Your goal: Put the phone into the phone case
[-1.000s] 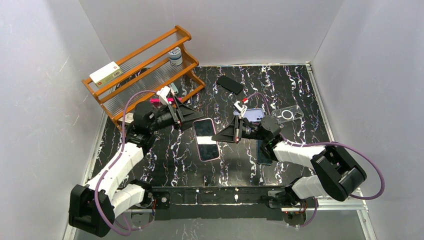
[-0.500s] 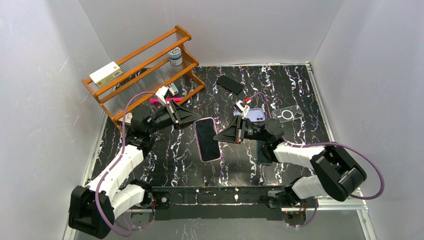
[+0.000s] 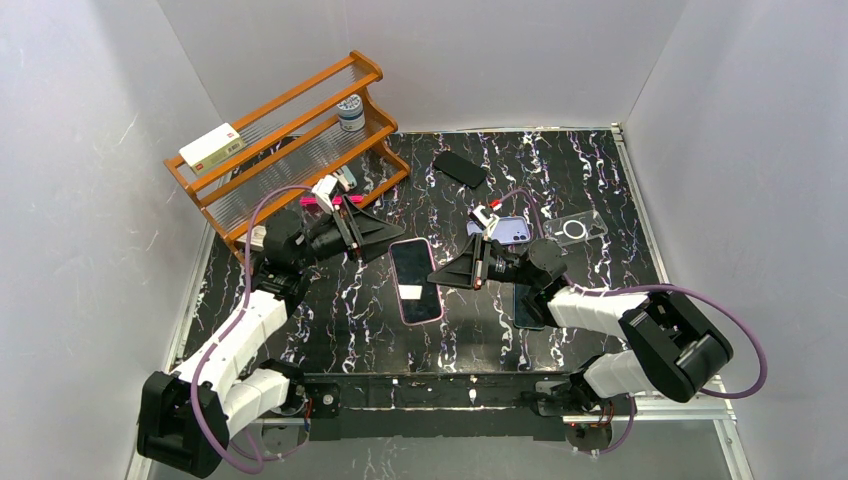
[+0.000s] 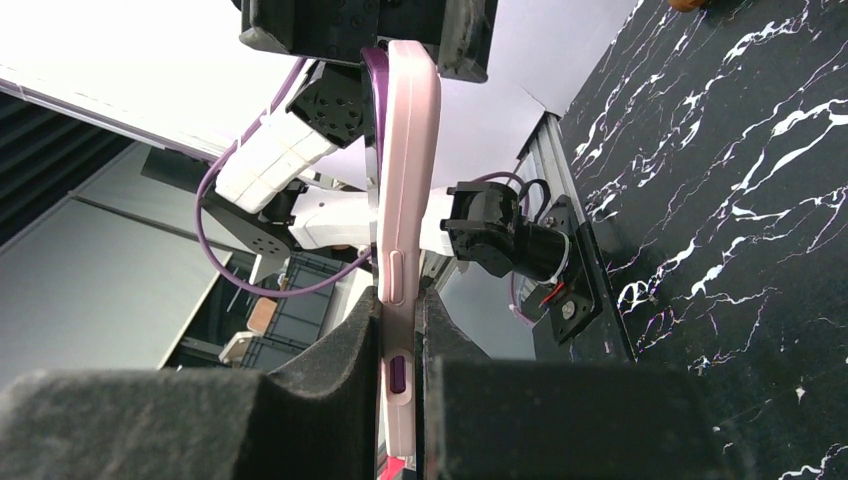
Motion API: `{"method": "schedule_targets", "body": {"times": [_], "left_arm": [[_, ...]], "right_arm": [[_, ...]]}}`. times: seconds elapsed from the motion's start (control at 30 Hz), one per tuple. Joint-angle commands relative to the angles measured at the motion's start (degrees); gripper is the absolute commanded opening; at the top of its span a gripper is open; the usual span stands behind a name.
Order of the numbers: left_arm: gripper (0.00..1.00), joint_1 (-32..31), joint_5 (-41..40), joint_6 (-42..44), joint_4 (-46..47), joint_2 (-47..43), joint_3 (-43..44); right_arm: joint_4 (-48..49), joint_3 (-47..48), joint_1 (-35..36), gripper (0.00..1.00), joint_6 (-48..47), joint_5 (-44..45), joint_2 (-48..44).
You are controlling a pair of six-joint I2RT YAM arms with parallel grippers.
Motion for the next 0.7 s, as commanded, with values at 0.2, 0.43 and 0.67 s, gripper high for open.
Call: {"method": "schedule_targets", "body": {"times": [0.2, 0.43, 0.67], "left_arm": [[0.74, -0.1, 0.7, 8.1, -10.1, -1.8, 3.5], [0.49, -0.1, 0.7, 7.5, -10.1, -1.8, 3.5], [0.06, 0.0, 0.7, 6.3, -7.9, -2.3, 1.5]], "right_arm": [[6.7, 2.7, -0.4, 0.01, 2.3, 1.6, 0.4], [7.7, 3.3, -0.4, 0.01, 2.7, 2.2, 1.7], [7.9, 2.9, -0.4, 0.01, 3.1, 2.0, 2.4]]}}
